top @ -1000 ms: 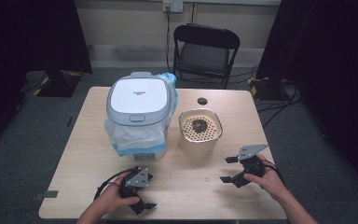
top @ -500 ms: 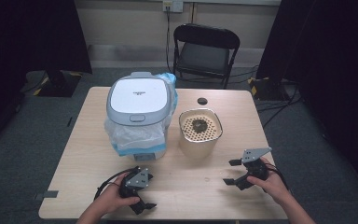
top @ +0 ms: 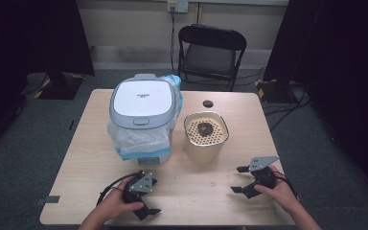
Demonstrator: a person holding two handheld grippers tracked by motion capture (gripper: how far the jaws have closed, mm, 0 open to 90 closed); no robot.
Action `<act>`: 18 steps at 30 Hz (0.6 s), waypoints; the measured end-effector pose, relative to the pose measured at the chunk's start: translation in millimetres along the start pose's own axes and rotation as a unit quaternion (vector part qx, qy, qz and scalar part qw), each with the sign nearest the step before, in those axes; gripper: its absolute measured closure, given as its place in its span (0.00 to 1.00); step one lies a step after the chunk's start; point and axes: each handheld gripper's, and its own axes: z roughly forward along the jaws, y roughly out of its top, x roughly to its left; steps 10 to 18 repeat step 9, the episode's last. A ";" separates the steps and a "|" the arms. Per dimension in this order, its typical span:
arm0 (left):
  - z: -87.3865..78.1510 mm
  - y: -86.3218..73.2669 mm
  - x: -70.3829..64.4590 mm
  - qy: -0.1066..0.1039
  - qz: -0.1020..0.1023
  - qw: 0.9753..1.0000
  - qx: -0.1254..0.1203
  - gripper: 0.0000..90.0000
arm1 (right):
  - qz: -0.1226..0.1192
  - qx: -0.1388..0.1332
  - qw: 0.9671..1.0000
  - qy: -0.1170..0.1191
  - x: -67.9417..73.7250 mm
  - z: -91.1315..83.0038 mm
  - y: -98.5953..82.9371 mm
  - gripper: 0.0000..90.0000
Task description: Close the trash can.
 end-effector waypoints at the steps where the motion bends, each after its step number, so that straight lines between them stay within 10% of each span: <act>1: 0.2 -0.1 -0.1 0.000 -0.001 1.000 -0.001 0.00 | -0.001 0.000 1.000 0.001 0.2 0.5 -0.3 0.17; 18: 0.0 0.0 -0.1 0.000 0.000 1.000 0.000 0.00 | -0.007 0.005 1.000 -0.003 0.0 4.2 -3.1 0.17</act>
